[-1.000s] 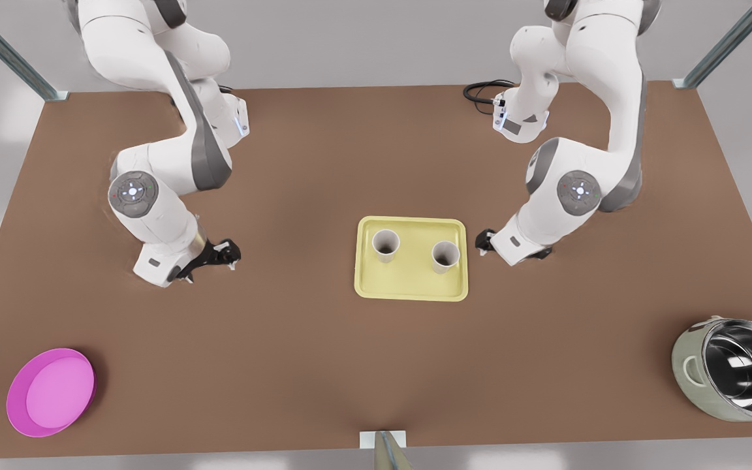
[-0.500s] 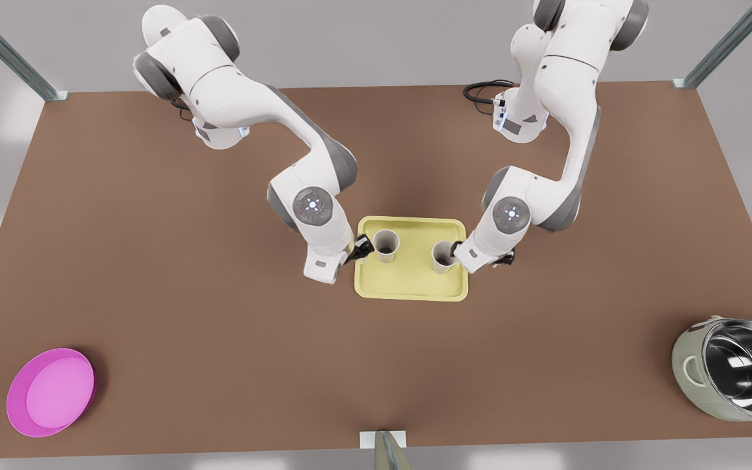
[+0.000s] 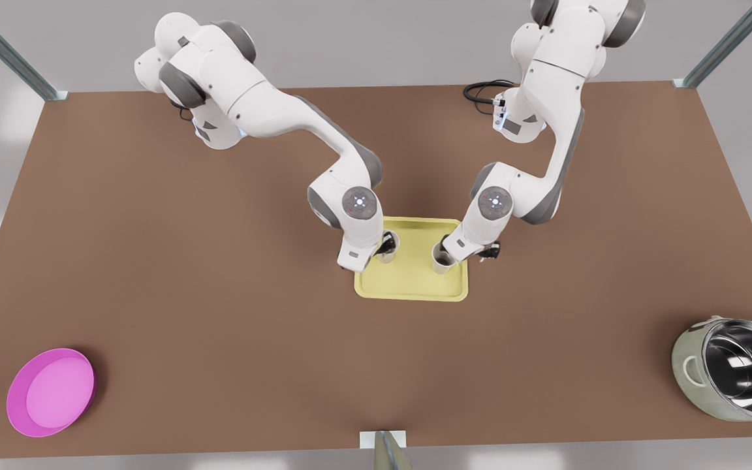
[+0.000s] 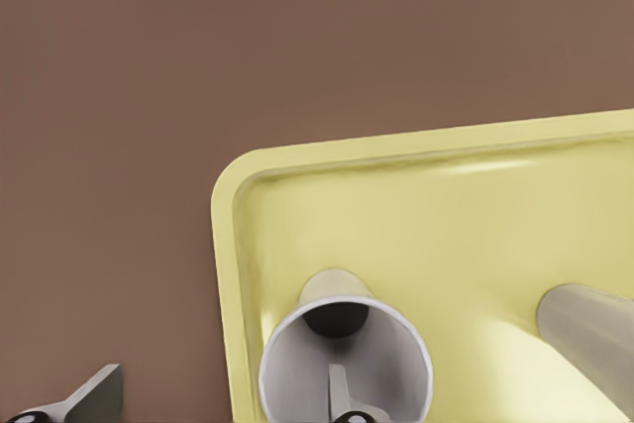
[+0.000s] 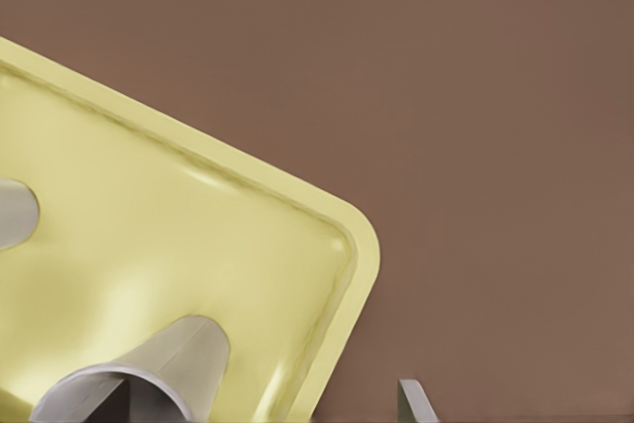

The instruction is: Use the left arm to pick up the white IKEA cup from the tray and place it on the middle-left position; use the right arm to pick up the white IKEA cup from the tray and place it on the middle-right position

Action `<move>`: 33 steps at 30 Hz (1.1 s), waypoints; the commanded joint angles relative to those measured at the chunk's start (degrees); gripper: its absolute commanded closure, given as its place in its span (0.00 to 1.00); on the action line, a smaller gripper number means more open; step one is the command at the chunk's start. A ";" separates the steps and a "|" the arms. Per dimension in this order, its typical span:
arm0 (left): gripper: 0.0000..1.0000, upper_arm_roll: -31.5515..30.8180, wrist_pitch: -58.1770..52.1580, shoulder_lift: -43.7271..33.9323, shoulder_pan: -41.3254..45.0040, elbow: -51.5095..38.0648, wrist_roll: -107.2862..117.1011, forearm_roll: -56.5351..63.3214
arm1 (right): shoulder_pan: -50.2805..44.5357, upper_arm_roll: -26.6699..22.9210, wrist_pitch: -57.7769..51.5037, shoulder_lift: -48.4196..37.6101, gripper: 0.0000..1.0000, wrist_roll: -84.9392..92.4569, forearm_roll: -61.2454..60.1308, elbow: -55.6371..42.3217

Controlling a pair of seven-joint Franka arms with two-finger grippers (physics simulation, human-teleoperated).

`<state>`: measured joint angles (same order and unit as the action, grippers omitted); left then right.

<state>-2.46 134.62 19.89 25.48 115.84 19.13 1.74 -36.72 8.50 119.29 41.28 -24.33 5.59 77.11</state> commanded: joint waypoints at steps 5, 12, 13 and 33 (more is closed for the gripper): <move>0.00 0.26 7.85 1.82 -0.08 3.60 3.72 0.28 | -1.69 0.02 5.43 0.12 0.00 -9.77 0.47 4.98; 0.20 0.00 10.93 3.40 0.10 2.55 5.83 -0.16 | -3.10 0.02 5.43 0.82 0.00 -9.95 0.47 5.69; 0.30 0.00 10.93 3.40 0.71 2.55 5.92 -0.16 | -3.10 0.02 5.43 0.82 0.00 -9.86 0.47 5.78; 0.92 16.08 6.27 -0.29 -6.49 1.67 -30.47 -6.84 | -2.48 0.02 5.17 -0.05 0.92 -10.30 -0.32 5.95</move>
<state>13.33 140.88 19.15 19.53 117.61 17.12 -1.74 -39.16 8.49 126.20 41.47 -31.57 4.34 83.08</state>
